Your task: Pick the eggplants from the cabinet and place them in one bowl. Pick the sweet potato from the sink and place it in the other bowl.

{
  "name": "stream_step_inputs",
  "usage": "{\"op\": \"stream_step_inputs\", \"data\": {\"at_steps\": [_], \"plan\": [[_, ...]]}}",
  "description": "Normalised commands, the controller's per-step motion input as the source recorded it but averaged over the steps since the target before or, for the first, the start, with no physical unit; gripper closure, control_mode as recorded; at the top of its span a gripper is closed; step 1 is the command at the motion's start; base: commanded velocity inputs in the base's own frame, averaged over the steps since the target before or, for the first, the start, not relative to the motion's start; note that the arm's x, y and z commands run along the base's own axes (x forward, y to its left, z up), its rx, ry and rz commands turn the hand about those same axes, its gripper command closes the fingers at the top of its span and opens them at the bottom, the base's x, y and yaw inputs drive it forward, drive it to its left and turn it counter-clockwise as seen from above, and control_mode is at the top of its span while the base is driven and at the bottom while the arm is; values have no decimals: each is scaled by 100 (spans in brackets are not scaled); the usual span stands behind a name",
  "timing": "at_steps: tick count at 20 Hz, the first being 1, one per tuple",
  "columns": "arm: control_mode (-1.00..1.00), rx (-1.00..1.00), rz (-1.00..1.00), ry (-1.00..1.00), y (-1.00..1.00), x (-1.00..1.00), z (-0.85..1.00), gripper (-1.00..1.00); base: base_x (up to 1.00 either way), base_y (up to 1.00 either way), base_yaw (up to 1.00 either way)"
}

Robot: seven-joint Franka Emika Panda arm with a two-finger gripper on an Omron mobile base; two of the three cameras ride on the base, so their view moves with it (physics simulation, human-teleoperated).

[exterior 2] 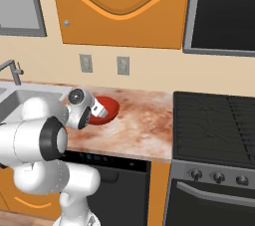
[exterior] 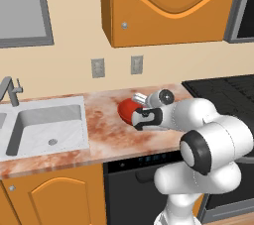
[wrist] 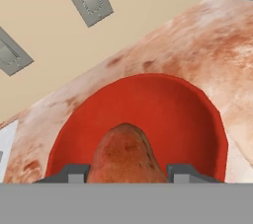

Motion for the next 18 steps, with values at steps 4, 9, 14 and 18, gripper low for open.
{"op": "stream_step_inputs", "data": {"at_steps": [4,9,14,18], "plan": [[-100,-1,0,-2,0,15,-13,100,0,0,0],[-100,0,0,-5,0,1,-5,100,0,0,0],[-100,0,0,-5,0,6,-10,100,0,0,0],[-100,0,0,-2,0,4,-4,100,0,0,0]]}}
